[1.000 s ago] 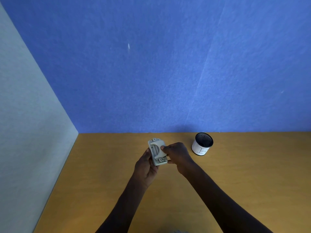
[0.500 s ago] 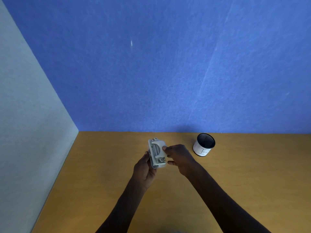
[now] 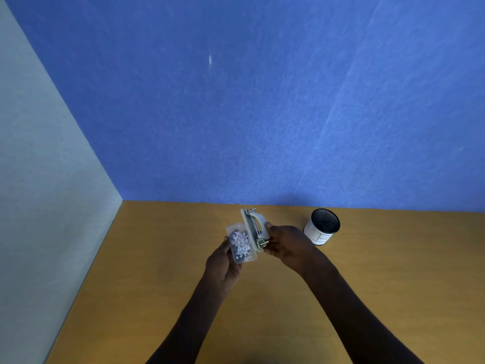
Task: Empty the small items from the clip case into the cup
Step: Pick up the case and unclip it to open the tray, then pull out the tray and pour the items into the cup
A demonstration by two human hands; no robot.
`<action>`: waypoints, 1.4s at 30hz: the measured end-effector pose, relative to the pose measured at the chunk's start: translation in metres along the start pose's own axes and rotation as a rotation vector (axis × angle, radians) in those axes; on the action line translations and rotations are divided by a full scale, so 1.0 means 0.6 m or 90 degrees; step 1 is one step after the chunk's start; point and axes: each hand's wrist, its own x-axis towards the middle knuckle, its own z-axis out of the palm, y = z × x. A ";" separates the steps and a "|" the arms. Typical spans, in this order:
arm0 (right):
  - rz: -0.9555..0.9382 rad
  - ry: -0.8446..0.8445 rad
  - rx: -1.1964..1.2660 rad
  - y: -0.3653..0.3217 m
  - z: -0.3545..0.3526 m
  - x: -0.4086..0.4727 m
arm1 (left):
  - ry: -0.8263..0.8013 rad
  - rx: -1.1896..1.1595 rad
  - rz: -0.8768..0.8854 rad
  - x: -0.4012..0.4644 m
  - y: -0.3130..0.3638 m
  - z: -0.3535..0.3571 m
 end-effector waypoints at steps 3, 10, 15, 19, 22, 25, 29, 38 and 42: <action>0.065 -0.038 0.094 0.002 -0.010 0.005 | 0.023 -0.001 -0.004 0.006 0.004 -0.005; 0.176 -0.119 0.196 0.010 -0.031 0.019 | 0.023 0.009 -0.001 0.015 0.014 -0.011; 0.168 -0.081 0.158 0.021 -0.042 0.037 | 0.039 -0.003 0.005 0.022 0.025 -0.027; 0.120 0.023 0.127 0.032 -0.045 0.052 | 0.052 -0.020 0.018 0.027 0.040 -0.048; 0.083 0.092 0.033 0.048 -0.042 0.066 | 0.053 -0.030 0.026 0.028 0.052 -0.059; 0.069 0.174 -0.079 0.071 -0.024 0.085 | 0.044 -0.031 0.033 0.026 0.058 -0.068; 0.067 0.248 -0.192 0.112 -0.004 0.114 | 0.030 -0.031 0.031 0.021 0.056 -0.069; 0.100 0.311 -0.328 0.162 0.000 0.147 | 0.039 -0.038 0.009 0.019 0.042 -0.061; 0.096 0.311 -0.350 0.163 0.001 0.159 | 0.050 -0.024 -0.006 0.024 0.033 -0.049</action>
